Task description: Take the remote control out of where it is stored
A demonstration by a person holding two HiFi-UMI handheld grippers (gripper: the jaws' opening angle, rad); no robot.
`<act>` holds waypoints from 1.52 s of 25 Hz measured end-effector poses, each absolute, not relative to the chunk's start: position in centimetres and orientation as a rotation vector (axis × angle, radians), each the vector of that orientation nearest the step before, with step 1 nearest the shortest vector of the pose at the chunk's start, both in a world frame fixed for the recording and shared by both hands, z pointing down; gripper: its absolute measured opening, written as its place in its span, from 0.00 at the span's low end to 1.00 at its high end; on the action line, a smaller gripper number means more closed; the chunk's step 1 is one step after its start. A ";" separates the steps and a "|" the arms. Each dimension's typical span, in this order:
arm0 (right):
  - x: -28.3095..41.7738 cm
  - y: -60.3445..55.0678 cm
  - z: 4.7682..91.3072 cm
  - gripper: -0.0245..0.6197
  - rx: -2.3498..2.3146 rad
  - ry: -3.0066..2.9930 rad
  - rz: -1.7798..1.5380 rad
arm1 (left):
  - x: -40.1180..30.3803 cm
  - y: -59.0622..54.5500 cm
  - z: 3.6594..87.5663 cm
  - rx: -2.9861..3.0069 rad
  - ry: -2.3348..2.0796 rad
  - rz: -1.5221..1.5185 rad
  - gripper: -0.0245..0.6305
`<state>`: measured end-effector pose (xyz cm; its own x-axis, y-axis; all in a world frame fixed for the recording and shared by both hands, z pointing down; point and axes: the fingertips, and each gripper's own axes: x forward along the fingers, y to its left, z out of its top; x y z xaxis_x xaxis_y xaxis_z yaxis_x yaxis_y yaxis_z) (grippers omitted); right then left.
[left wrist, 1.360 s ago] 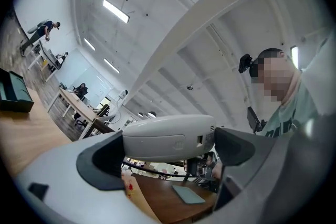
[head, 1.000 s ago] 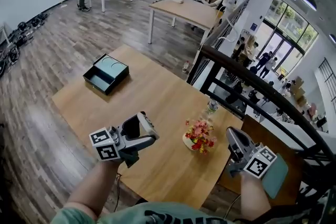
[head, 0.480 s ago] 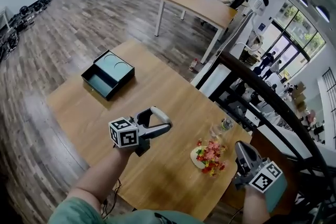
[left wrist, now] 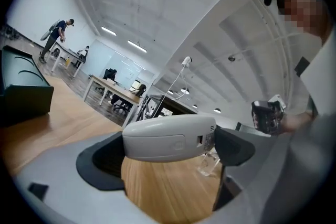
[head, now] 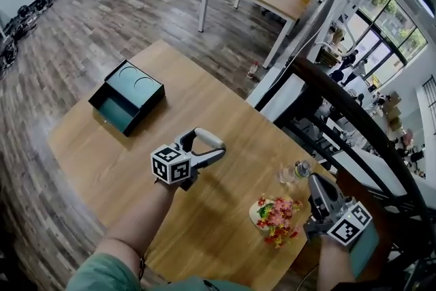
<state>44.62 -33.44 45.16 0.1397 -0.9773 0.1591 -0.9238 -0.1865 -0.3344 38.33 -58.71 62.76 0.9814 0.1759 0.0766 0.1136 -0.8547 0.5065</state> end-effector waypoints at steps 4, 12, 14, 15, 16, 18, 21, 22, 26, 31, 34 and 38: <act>45.7 -35.6 46.1 0.04 -2.211 1.935 -0.535 | 40.4 -60.3 66.1 2.648 0.132 0.254 0.87; 47.2 -38.2 49.1 0.04 -2.179 1.950 -0.576 | 43.0 -64.3 72.7 2.732 -0.019 0.488 0.87; 47.4 -38.5 49.6 0.04 -2.175 1.950 -0.586 | 43.5 -65.1 73.5 2.752 -0.043 0.519 0.87; 47.4 -38.6 49.8 0.04 -2.173 1.951 -0.589 | 43.7 -65.4 73.7 2.761 -0.055 0.522 0.87; 47.4 -38.7 50.0 0.04 -2.171 1.951 -0.593 | 43.9 -65.7 73.9 2.772 -0.067 0.524 0.87; 47.5 -38.9 50.2 0.04 -2.170 1.949 -0.597 | 44.2 -66.3 74.4 2.803 -0.095 0.544 0.87; 47.6 -39.2 50.4 0.04 -2.168 1.943 -0.600 | 44.9 -66.3 75.6 2.876 -0.117 0.663 0.87; 47.7 -39.2 50.4 0.04 -2.167 1.942 -0.602 | 45.1 -66.0 76.0 2.906 -0.109 0.732 0.87; 47.5 -39.8 50.4 0.04 -2.160 1.946 -0.602 | 45.0 -64.4 77.9 2.954 -0.030 1.033 0.87; 46.9 -40.2 50.0 0.04 -2.143 1.960 -0.587 | 43.5 -63.5 79.2 2.919 0.001 1.194 0.87; 46.5 -40.1 49.9 0.04 -2.145 1.958 -0.582 | 42.2 -63.2 79.2 2.863 0.040 1.219 0.87; 46.1 -39.4 49.5 0.04 -2.161 1.954 -0.572 | 40.4 -62.7 76.3 2.869 0.049 1.062 0.87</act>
